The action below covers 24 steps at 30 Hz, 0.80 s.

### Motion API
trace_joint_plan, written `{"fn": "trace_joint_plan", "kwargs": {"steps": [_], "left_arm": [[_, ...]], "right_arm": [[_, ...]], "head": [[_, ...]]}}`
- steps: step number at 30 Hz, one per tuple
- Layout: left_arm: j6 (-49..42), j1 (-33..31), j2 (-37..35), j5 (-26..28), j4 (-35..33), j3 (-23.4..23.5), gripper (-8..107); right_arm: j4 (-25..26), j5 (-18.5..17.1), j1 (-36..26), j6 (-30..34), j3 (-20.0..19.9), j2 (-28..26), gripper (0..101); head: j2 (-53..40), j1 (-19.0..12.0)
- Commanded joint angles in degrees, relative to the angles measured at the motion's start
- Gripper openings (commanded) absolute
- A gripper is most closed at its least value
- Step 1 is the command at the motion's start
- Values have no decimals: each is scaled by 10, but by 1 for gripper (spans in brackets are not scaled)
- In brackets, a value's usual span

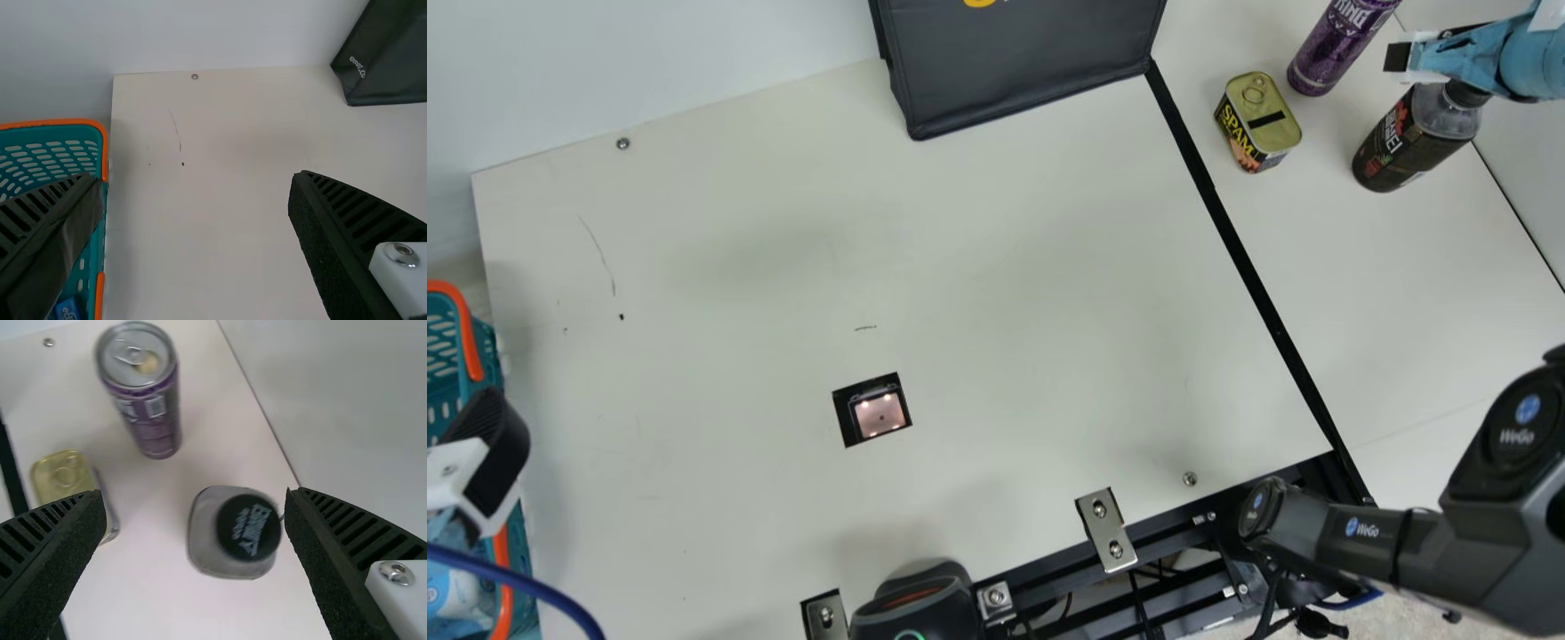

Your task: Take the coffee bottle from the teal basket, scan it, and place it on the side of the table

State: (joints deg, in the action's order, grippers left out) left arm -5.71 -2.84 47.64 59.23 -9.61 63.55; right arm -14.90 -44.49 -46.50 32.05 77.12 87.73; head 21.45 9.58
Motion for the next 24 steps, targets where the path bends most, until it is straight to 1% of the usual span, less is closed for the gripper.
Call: {"fn": "trace_joint_plan", "kwargs": {"steps": [1, 7, 15, 16, 18, 23, 24], "left_arm": [[0, 0, 0, 0, 0, 0, 90], [0, 0, 0, 0, 0, 0, 90], [0, 0, 0, 0, 0, 0, 90], [0, 0, 0, 0, 0, 0, 90], [0, 0, 0, 0, 0, 0, 90], [0, 0, 0, 0, 0, 0, 90], [6, 1, -4, 10, 8, 5, 90]], "right_arm": [[-6, -8, 4, 1, -10, -27, 95], [-16, -30, 19, -7, -42, -92, 95], [-15, -59, 49, -44, -80, -179, 95], [-15, -55, 46, -36, -76, -160, 95], [-16, -66, 49, -44, -80, -178, 95], [-16, -65, 49, -44, -81, -183, 95], [-12, -69, 59, -51, -81, -189, 95]], "head": [[1, -17], [1, -17], [1, -17], [1, -17], [1, -17], [1, -17], [-12, -17]]}}
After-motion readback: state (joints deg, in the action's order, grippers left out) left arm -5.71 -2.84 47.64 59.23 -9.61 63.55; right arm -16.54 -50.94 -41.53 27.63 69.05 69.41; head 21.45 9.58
